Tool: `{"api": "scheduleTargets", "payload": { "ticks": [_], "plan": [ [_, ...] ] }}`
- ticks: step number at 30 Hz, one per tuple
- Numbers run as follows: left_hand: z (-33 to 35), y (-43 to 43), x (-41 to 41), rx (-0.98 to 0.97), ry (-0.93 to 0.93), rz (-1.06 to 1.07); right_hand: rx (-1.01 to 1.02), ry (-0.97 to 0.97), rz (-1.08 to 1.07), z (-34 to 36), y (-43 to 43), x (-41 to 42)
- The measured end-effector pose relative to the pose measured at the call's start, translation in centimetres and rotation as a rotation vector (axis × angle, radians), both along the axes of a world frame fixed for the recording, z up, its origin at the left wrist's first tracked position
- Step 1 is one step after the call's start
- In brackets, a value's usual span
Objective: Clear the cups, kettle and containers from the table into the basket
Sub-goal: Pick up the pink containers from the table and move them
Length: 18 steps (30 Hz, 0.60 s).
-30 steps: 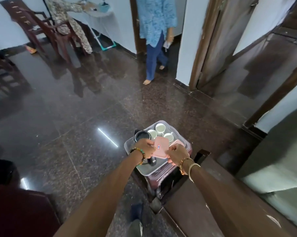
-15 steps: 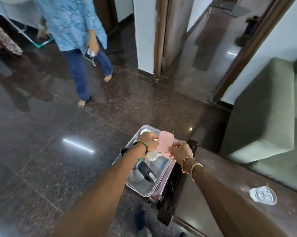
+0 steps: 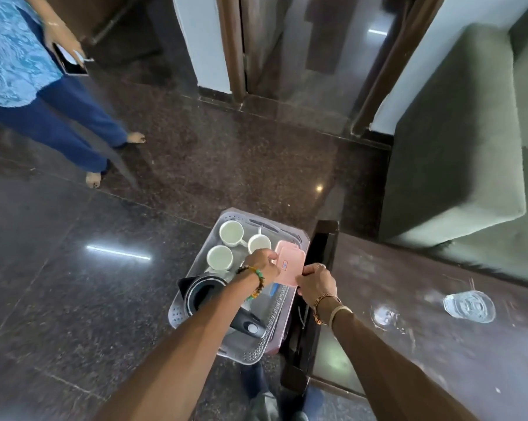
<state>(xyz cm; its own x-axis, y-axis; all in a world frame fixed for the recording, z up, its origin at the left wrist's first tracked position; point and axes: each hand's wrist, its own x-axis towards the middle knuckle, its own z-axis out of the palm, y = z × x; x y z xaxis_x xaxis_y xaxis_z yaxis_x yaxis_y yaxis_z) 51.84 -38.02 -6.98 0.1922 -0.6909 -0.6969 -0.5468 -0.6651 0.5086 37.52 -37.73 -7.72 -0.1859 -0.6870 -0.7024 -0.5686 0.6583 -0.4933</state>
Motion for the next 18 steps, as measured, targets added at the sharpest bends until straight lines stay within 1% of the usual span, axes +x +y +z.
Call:
{"api": "scheduleTargets", "payload": {
  "ticks": [3,10,15,18],
  "plan": [
    [-1.9,-0.8,0.1,0.015,-0.017,-0.017,0.021,0.009,0.005,-1.7,-0.8,0.3],
    [-4.4,-2.9,0.6,-0.043,-0.062,-0.024,0.008,0.028,-0.022,-4.2,-3.4,1.5],
    [-6.4,-3.5,0.6,-0.066,-0.118,-0.075,0.014,0.075,-0.007,-6.1,-3.8,1.4],
    [-7.3,-3.8,0.6,-0.063,-0.112,-0.061,0.005,0.077,-0.014,-6.7,-3.8,1.2]
  ]
}}
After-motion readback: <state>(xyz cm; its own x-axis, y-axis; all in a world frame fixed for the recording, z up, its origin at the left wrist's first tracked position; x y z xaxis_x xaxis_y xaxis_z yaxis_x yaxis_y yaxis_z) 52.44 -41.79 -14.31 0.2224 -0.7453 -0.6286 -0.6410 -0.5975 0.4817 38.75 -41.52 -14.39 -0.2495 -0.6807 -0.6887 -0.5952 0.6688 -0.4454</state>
